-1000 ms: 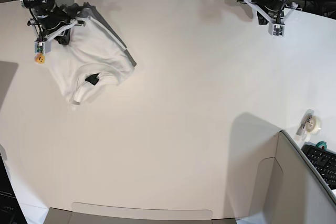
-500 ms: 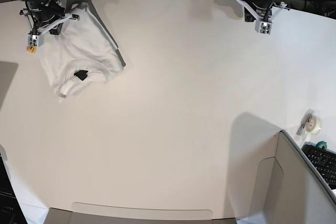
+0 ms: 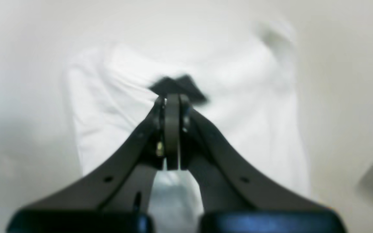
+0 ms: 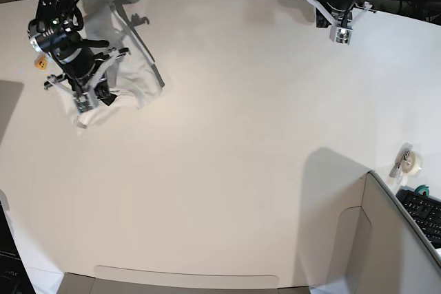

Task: Layout the t-shirt on the table in an organized manner, then fold the t-shirt properly
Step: 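Push the folded shirt to the table edge with the right gripper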

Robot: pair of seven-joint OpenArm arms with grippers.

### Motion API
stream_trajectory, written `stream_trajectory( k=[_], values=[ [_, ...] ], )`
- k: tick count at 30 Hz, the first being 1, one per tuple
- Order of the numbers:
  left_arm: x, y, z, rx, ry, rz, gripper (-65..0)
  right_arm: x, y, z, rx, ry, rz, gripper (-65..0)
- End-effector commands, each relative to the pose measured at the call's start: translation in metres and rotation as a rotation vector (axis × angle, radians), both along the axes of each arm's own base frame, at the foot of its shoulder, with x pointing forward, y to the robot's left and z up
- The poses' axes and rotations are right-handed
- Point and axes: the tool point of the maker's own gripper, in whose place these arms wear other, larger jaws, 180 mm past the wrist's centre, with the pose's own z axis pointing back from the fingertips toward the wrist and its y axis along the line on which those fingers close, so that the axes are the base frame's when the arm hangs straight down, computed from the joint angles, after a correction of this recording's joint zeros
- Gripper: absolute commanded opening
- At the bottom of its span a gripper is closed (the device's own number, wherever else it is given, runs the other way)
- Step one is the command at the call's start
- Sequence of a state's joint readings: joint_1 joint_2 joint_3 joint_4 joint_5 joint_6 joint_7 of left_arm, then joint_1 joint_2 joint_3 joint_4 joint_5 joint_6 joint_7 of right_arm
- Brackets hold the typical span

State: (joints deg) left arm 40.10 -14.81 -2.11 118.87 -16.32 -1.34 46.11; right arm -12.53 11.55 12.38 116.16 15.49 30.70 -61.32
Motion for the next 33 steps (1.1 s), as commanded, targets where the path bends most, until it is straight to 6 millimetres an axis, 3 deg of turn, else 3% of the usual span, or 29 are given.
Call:
stream_trajectory(
  k=[1, 10, 18, 22, 26, 33],
  values=[
    [0.003, -0.003, 0.005, -0.002, -0.023, -0.012, -65.0, 0.005, 0.001, 0.003, -0.034, -0.002, 0.014, -65.0],
    [0.002, -0.003, 0.005, -0.002, -0.022, -0.011, -65.0, 0.0, -0.014, -0.006, -0.178, 0.097, 0.043, -65.0],
    [0.004, -0.003, 0.005, -0.002, -0.025, -0.01, -65.0, -0.01, 0.002, -0.066, -0.148, 0.279, 0.106, -65.0],
    [0.004, -0.003, 0.005, -0.002, -0.026, -0.01, -65.0, -0.005, 0.001, -0.081, -0.118, 0.295, 0.09, -65.0],
    [0.004, -0.003, 0.005, 0.0, -0.025, -0.011, -65.0, 0.0, -0.033, -0.092, -0.127, 0.307, -0.057, -65.0],
    [0.003, -0.003, 0.004, 0.0, -0.021, -0.012, -65.0, -0.003, -0.088, -0.089, -0.122, 0.277, -0.264, -65.0]
  ],
)
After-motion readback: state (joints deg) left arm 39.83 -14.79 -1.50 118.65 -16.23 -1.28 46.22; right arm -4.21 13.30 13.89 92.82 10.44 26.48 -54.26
